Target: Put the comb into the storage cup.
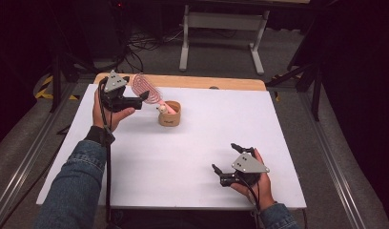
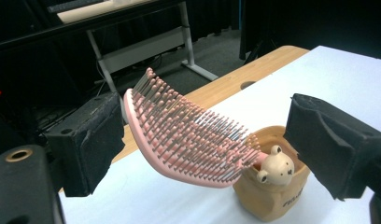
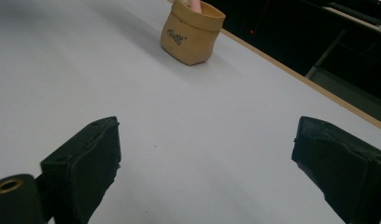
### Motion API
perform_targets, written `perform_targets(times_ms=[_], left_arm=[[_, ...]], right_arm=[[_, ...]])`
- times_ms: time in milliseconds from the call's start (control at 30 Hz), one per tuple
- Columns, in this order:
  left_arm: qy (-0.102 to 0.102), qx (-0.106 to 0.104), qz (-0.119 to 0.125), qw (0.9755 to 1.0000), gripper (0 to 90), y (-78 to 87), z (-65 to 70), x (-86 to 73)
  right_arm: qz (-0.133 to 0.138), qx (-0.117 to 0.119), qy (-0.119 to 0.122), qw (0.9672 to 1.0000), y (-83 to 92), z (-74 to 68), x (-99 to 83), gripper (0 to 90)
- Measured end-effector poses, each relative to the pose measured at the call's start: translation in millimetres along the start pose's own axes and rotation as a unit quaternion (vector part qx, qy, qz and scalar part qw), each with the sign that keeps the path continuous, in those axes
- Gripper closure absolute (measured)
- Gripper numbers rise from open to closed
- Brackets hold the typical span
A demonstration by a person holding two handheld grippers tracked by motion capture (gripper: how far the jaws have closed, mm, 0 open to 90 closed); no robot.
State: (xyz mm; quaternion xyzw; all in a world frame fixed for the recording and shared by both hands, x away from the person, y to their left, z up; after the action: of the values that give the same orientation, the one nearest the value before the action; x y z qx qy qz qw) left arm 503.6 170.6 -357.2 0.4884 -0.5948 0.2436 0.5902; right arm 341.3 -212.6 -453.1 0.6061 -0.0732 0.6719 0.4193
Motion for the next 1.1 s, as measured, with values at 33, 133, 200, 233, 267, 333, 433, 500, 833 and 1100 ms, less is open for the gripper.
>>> perform_targets(times_ms=[33, 133, 200, 233, 267, 333, 433, 500, 833, 1100], left_arm=[[-0.003, -0.002, 0.000, 1.0000, 12.6, 0.8, 0.8, -0.7], [-0.005, -0.008, 0.004, 0.9999, 12.3, 3.5, 2.9, -2.7], [-0.008, -0.010, 0.005, 0.9999, 12.1, 4.9, 5.0, -5.0], [-0.014, -0.009, 0.004, 0.9999, 12.0, 5.5, 6.3, -6.2], [-0.016, -0.009, 0.003, 0.9998, 11.9, 5.7, 7.4, -7.3], [-0.019, -0.014, 0.004, 0.9997, 11.6, 7.4, 9.3, -9.7], [-0.016, -0.018, 0.010, 0.9997, 11.4, 10.4, 10.2, -12.8], [-0.020, -0.015, 0.010, 0.9996, 11.4, 12.0, 10.8, -15.6], [-0.013, -0.019, 0.022, 0.9995, 10.7, 21.4, 16.3, -34.9], [-0.029, -0.033, 0.032, 0.9985, 10.1, 30.4, 28.5, -41.5]], right_arm=[[0.000, 0.000, 0.000, 1.0000, 0.1, 0.0, 0.1, 8.6], [-0.001, 0.000, -0.001, 1.0000, 0.0, 0.1, -0.2, 8.6], [-0.002, -0.001, 0.000, 1.0000, -0.3, 0.0, -0.1, 8.6], [-0.002, 0.000, 0.000, 1.0000, -0.4, -0.2, -0.2, 8.6], [-0.002, -0.001, 0.001, 1.0000, -0.5, -0.3, -0.1, 8.6], [-0.002, -0.001, 0.000, 1.0000, -0.3, -0.2, -0.1, 8.6], [-0.003, -0.001, 0.000, 1.0000, -0.5, 0.2, -0.4, 8.6], [-0.004, -0.001, 0.001, 1.0000, -0.6, 0.1, -0.6, 8.6], [-0.004, -0.002, 0.002, 1.0000, -1.3, -0.2, -0.4, 8.6], [-0.006, 0.000, 0.001, 1.0000, -2.2, 0.0, -1.2, 8.6]])
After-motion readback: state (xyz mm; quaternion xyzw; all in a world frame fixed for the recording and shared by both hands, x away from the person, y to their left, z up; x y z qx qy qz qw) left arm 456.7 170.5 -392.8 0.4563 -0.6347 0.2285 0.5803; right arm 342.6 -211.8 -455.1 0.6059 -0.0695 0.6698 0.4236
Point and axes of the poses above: each handheld gripper's, and its own axes: y roughly backward along the jaws, x roughly out of its top, z roughly to its right, the point moved 2 cm from there along -y, roughly forward along the jaws, and after that the axes turned 9 degrees about x, right-handed, at the moved point
